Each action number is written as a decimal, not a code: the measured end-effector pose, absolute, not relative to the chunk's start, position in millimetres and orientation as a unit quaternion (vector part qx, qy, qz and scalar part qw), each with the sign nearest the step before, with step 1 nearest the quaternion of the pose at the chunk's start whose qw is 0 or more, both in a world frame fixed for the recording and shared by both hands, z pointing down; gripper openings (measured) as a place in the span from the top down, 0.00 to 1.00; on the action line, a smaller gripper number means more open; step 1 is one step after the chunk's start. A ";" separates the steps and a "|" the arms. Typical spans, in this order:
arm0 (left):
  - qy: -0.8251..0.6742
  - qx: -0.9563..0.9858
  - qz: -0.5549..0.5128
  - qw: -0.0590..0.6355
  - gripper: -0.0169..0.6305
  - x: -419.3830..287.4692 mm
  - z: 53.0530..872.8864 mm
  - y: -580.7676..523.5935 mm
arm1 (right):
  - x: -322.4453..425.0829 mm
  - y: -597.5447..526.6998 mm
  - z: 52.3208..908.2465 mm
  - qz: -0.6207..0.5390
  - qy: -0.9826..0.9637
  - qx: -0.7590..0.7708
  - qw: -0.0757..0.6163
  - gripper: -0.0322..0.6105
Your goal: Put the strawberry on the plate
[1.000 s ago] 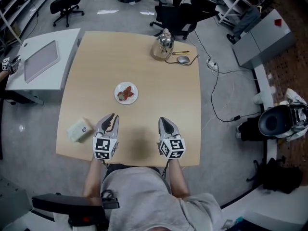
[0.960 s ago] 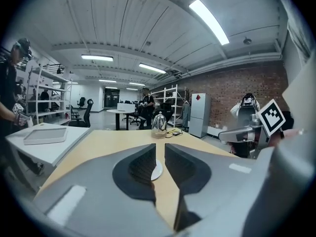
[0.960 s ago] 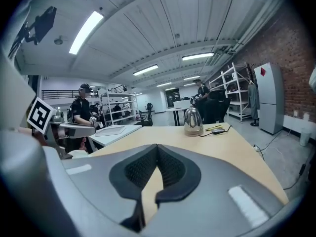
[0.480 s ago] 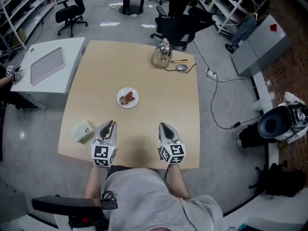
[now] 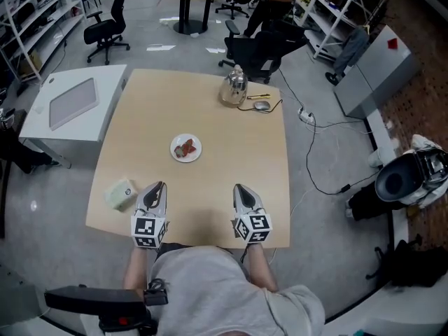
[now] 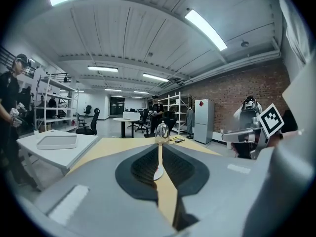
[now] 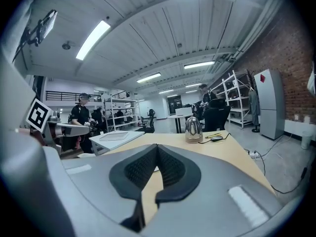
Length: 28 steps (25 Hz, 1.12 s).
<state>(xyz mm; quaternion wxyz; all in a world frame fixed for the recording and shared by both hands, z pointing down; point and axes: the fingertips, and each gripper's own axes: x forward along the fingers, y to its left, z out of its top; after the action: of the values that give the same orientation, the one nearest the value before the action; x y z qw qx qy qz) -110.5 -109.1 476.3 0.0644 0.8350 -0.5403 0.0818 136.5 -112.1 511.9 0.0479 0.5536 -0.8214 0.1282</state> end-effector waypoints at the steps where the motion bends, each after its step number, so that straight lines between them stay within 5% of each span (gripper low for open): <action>1: -0.541 0.835 0.082 0.063 0.91 -111.5 475.7 -107.1 | 137.0 -110.5 511.9 0.127 -0.821 0.554 0.048 0.94; 28: -0.563 0.822 0.070 0.043 0.95 -129.6 465.2 -67.2 | 140.1 -76.9 506.7 0.115 -0.825 0.551 0.038 0.94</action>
<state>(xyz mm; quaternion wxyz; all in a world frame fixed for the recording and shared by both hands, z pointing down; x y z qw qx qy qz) -129.6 -67.2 465.2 0.0430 0.8225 -0.5629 0.0697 140.1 -76.9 506.7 0.0384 0.5513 -0.8254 0.1151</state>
